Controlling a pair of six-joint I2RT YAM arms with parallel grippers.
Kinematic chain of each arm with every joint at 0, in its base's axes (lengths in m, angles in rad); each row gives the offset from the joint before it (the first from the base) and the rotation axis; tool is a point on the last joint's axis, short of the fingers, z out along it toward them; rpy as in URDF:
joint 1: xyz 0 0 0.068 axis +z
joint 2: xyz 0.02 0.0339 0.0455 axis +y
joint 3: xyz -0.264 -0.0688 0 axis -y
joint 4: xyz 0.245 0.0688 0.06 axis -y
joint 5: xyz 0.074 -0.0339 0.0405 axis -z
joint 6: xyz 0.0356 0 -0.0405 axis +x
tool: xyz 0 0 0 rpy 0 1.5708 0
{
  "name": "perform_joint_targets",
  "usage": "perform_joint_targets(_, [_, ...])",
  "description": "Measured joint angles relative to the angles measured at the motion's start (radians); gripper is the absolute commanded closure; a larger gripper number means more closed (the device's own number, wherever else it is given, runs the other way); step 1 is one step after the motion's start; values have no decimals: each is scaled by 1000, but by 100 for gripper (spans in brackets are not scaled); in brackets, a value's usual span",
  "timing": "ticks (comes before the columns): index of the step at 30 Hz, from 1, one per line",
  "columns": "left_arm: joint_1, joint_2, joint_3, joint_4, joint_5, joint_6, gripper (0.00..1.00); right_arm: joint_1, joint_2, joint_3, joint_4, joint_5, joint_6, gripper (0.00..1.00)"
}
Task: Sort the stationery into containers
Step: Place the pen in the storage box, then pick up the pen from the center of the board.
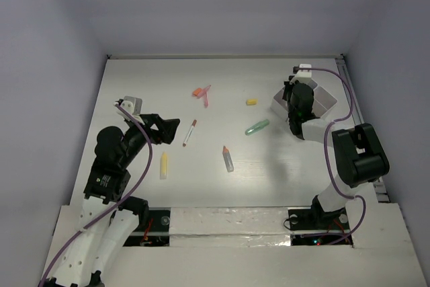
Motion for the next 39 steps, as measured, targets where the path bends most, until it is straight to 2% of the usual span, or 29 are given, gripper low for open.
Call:
perform_joint_targets(7, [0,-9,0,2,0,0,22,0,0,-7,8,-10,0,97])
perform_joint_targets(12, [0,-10,0,2,0,0,22,0,0,-7,7,-15,1,84])
perform_joint_targets(20, [0,-10,0,2,0,0,22,0,-1,-11,8,-28,0,71])
perform_joint_targets(21, [0,-10,0,2,0,0,22,0,-1,-12,8,-31,0,67])
perform_joint_targets(23, [0,-10,0,2,0,0,22,1,-1,-12,8,-34,0,67])
perform_joint_targets(31, [0,-10,0,2,0,0,22,8,-13,-14,5,-51,2,67])
perform_joint_targets(34, [0,-10,0,2,0,0,22,30,-49,-12,-29,-74,16,71])
perform_joint_targets(39, [0,-11,0,2,-2,0,22,143,-63,129,-228,-160,93,90])
